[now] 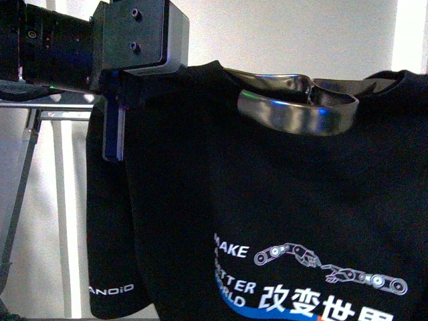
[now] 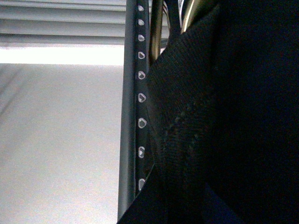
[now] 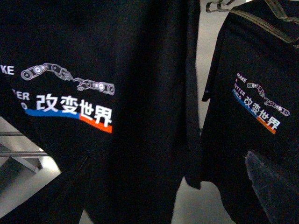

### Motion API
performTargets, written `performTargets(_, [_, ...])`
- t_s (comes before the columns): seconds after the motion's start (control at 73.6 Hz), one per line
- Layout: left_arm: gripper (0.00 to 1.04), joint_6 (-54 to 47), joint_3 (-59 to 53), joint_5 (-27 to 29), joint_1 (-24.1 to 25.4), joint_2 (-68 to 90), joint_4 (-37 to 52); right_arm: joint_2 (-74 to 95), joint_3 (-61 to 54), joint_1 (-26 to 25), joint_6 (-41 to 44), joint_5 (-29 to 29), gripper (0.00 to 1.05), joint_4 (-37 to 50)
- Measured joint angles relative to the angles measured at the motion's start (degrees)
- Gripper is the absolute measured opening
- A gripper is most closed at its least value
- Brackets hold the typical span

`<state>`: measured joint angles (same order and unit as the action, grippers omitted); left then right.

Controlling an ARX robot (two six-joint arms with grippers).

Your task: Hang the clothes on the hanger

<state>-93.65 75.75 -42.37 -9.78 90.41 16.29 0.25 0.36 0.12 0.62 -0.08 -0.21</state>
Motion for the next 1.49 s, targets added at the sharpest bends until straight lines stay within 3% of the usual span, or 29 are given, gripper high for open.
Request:
performTargets(0.231, [0.04,-0.9,-0.11,0.17,0.02,0.02,0.0,0.13,0.02,-0.22,0.17,-0.85,0.97,-0.11])
performTargets(0.326, [0.04,-0.92,-0.13,0.2,0.07,0.02,0.0,6.08,2.21,-6.95,2.95,-14.99,0.97,0.83])
performTargets(0.394, [0.04,-0.9,-0.13,0.15,0.0,0.02,0.0,14.82,6.21,-13.94,6.6,-26.77,0.97,7.5])
performTargets(0.448, [0.04,-0.9,-0.13,0.13,-0.04,0.02,0.0,22.43,10.82,-17.31,10.78,-32.33,0.97,13.99])
performTargets(0.503, [0.04,-0.9,-0.13,0.13,-0.02,0.02,0.0,29.57,15.96,-17.38,16.28,-35.26,0.97,18.45])
performTargets(0.992, [0.04,-0.9,-0.17,0.13,0.0,0.04,0.0,61.81,43.15,-9.49,65.55,-36.89,0.97,18.12])
performTargets(1.25, [0.04,-0.9,-0.2,0.17,0.02,0.04,0.0,70.31,51.21,-9.38,75.52,-36.85,0.97,15.06])
performTargets(1.495, [0.04,-0.9,-0.2,0.15,0.02,0.04,0.0,74.44,58.34,-8.31,76.43,-35.85,0.97,14.05])
